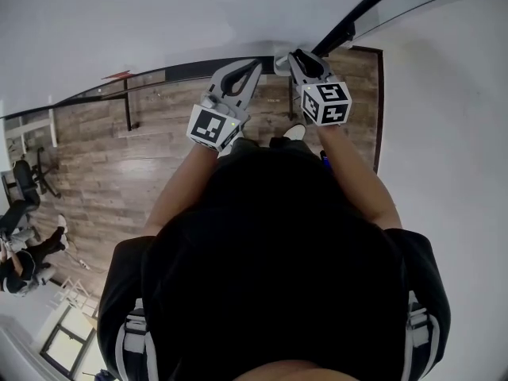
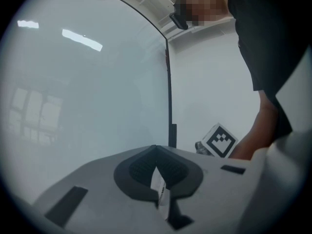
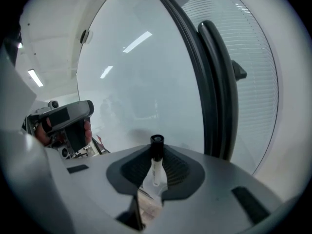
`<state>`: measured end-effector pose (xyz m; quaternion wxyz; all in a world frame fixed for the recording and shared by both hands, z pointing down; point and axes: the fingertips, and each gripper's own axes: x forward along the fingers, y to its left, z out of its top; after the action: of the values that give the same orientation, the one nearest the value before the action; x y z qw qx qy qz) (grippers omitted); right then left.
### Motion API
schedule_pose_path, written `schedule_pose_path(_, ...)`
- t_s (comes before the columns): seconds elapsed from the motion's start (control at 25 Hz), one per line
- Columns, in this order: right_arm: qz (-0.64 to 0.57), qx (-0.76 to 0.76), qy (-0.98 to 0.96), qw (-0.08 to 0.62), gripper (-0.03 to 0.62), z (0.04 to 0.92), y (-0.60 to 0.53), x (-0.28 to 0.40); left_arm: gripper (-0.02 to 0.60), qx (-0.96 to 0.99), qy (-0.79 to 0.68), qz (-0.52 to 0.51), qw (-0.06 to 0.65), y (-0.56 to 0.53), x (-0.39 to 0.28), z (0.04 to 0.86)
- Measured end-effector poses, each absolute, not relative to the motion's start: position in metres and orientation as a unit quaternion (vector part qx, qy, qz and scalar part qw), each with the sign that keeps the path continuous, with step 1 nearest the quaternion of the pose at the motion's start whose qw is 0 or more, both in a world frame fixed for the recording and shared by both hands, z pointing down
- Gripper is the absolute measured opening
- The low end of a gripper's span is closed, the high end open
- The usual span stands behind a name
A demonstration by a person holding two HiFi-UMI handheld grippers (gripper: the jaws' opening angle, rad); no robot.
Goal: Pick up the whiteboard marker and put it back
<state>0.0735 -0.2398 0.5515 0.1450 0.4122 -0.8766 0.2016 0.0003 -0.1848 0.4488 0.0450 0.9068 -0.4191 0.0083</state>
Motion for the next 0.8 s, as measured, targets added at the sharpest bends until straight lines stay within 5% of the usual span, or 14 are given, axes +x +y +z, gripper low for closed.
schedule_pose_path(0.8, 0.105, 0.369, -0.914, 0.133, 0.066, 0.437, -0.199, 0.080, 0.005, 0.924, -0.380, 0.016, 0.039, -0.161, 0.004, 0.400)
